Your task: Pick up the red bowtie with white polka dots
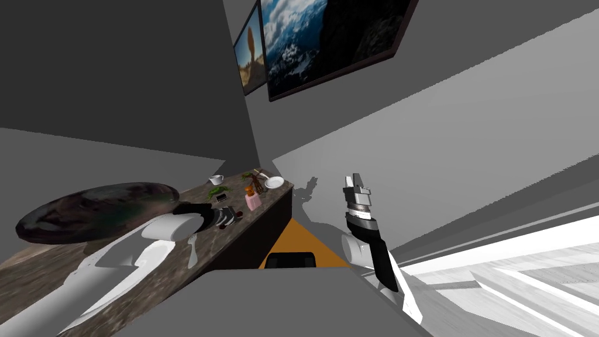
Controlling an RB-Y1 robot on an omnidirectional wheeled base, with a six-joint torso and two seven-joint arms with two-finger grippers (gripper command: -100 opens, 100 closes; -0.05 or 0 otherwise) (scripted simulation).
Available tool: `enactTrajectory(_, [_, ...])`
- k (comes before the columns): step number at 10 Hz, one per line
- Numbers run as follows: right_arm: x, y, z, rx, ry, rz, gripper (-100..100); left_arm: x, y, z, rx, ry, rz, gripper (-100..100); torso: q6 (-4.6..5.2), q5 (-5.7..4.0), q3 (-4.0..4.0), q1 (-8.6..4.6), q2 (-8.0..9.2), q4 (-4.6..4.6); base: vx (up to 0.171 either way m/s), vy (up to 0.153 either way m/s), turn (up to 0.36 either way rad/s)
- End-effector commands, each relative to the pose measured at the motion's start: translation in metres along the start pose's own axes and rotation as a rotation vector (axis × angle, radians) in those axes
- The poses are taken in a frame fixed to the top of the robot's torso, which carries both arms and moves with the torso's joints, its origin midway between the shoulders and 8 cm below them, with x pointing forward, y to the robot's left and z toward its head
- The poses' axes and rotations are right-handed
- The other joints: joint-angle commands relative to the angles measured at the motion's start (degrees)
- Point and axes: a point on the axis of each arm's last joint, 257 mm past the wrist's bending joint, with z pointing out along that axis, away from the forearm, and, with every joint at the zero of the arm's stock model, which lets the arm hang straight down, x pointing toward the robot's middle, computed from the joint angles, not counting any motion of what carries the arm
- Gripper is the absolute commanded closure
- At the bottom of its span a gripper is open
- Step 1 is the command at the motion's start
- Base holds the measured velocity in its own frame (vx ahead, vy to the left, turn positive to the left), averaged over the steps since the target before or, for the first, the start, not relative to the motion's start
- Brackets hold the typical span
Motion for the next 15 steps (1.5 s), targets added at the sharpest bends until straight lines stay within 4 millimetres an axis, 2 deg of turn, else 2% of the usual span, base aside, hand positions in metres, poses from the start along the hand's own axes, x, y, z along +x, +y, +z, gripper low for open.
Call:
enactTrajectory(1, [0.000,0.000,0.000,0.000,0.000,0.000,0,-0.010,0.004,0.001,-0.034,-0.039,-0.017,-100,0.00,0.00,0.00,0.00,0.00,0.00,0.008,0.020,-0.053])
enactTrajectory(8, [0.000,0.000,0.000,0.000,0.000,0.000,0,-0.043,0.013,-0.008,-0.179,-0.203,-0.112,-100,-0.04,0.01,0.01,0.00,0.03,0.00,0.005,0.022,-0.068])
enactTrajectory(15, [0.000,0.000,0.000,0.000,0.000,0.000,0,-0.066,0.017,-0.024,-0.278,-0.332,-0.182,-100,-0.03,0.02,0.03,0.04,0.05,0.01,-0.001,0.028,-0.058])
